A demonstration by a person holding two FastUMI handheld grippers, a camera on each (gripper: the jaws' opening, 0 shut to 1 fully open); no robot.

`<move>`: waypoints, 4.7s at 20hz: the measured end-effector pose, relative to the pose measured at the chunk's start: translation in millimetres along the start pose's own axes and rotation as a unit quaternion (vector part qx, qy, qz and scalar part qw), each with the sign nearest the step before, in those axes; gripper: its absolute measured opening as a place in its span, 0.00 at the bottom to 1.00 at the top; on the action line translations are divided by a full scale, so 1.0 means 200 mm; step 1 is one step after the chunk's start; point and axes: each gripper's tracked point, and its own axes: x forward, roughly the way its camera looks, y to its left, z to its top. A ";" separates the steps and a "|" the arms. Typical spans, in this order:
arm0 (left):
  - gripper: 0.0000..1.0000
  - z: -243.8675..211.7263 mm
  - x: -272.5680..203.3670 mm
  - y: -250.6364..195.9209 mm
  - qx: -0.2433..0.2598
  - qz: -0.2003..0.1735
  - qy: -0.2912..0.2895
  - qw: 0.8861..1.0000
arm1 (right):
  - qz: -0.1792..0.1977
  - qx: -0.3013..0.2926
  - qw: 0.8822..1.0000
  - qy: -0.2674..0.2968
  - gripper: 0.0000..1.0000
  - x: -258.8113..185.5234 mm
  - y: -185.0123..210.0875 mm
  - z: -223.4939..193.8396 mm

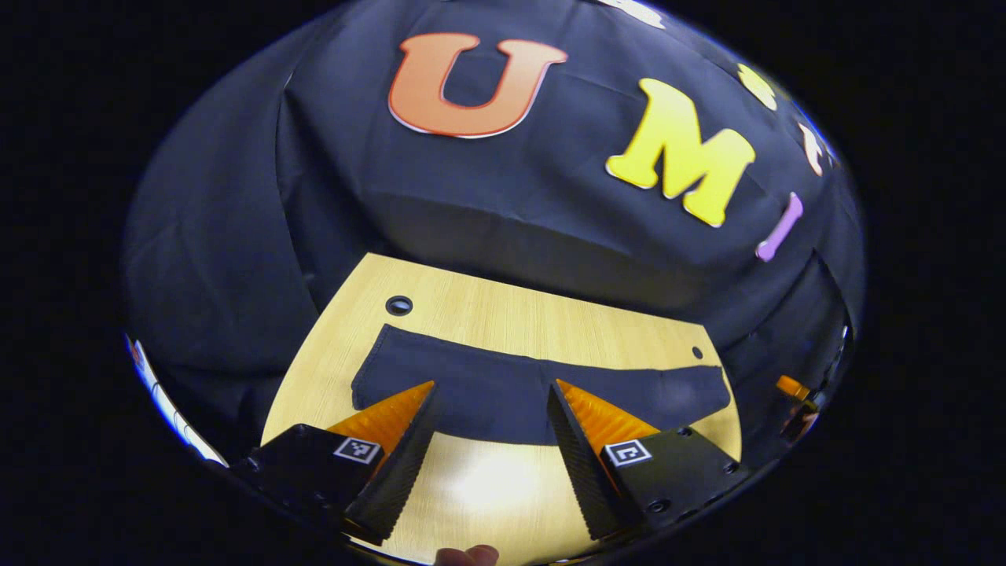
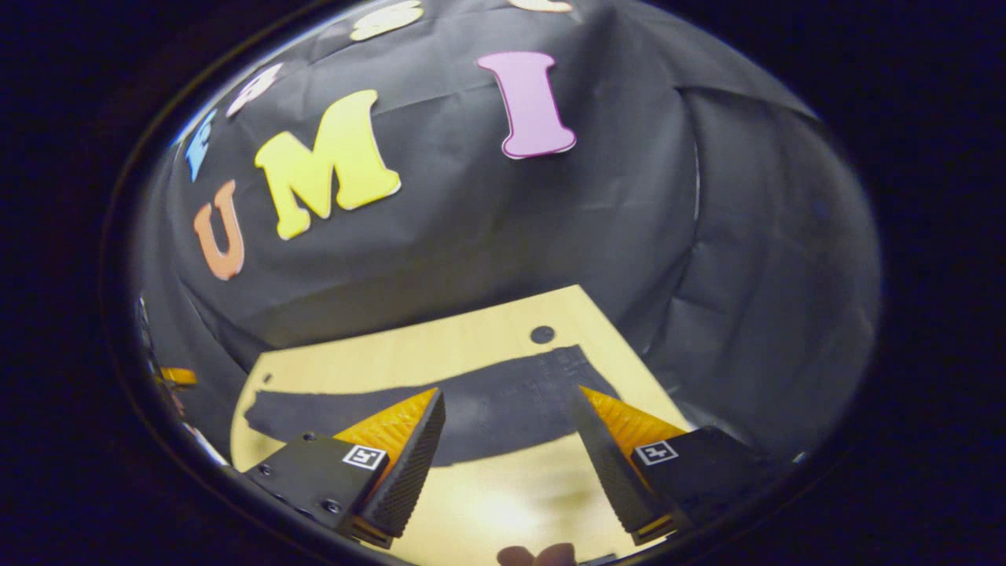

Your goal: Grasp the waist and the cuffs of the jeans and fold them to make the two legs overlap; first hold the waist and fold one-third of the jeans toward the cuffs, then hold the cuffs and fold the remaining one-third in the same direction to finish folding.

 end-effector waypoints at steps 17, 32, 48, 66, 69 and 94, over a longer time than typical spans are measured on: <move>0.95 -0.18 -0.08 -0.28 0.039 0.061 -0.135 0.988 | -0.023 0.041 0.999 0.006 0.99 0.20 -0.18 -0.31; 0.95 -0.11 -0.06 -0.48 0.020 0.104 -0.102 0.989 | -0.060 0.075 0.995 0.029 0.99 1.22 -0.60 -0.50; 0.95 -0.11 -0.10 -0.28 -0.039 0.111 -0.112 0.987 | -0.053 0.071 0.994 0.064 0.16 1.22 -0.48 -0.48; 0.95 0.06 -0.31 0.22 -0.001 0.115 -0.232 0.966 | 0.095 -0.055 0.990 -0.088 0.01 0.29 1.16 0.30; 0.95 0.10 -0.35 0.33 0.007 0.114 -0.248 0.962 | 0.134 -0.086 0.984 -0.080 0.00 0.29 1.62 0.18; 0.97 -0.17 -0.37 0.83 -0.119 0.123 -0.213 0.962 | 0.184 -0.229 0.955 0.038 0.75 0.62 2.51 -1.03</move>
